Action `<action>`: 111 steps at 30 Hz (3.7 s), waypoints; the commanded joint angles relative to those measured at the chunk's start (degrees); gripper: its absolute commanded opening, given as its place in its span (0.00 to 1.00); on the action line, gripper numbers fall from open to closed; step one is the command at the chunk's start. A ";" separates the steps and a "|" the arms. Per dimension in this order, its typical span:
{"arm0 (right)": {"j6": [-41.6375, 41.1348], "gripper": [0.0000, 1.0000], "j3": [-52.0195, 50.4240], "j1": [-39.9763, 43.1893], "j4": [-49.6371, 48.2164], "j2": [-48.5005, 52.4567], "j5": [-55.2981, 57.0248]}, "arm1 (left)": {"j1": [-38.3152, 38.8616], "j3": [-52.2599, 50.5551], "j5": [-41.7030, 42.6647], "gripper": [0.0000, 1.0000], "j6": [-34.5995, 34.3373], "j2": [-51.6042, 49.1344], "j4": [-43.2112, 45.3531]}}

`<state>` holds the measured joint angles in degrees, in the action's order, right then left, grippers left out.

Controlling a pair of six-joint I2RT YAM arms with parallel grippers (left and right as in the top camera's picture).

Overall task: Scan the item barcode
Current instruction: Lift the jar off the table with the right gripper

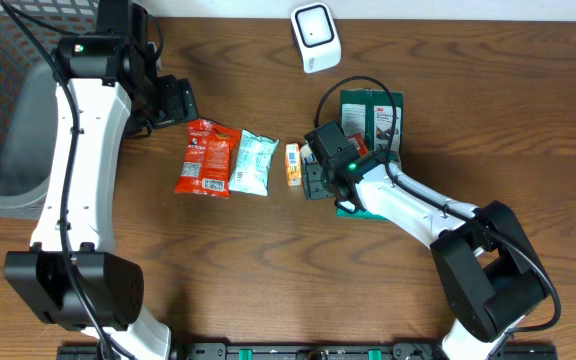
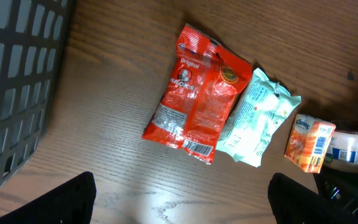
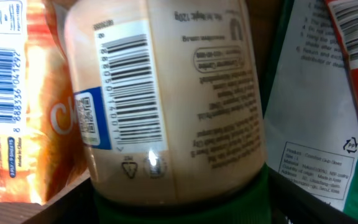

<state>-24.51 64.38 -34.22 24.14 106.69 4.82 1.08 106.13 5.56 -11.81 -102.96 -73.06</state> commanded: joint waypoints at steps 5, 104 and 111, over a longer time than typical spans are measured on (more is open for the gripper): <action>1.49 0.61 -0.02 -0.22 -0.98 -0.44 1.14 | -0.13 -0.07 -1.11 0.89 0.11 -0.13 -0.15; 8.15 0.88 3.48 0.42 9.18 -0.66 -3.37 | -0.13 -0.07 -1.14 0.89 0.11 -0.13 -0.13; 10.03 0.84 6.05 0.42 8.98 -1.90 -2.97 | -0.13 -0.07 -1.14 0.89 0.11 -0.13 -0.13</action>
<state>-15.81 68.34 -33.74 33.32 106.98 0.51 1.08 106.13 5.56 -11.81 -102.96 -73.06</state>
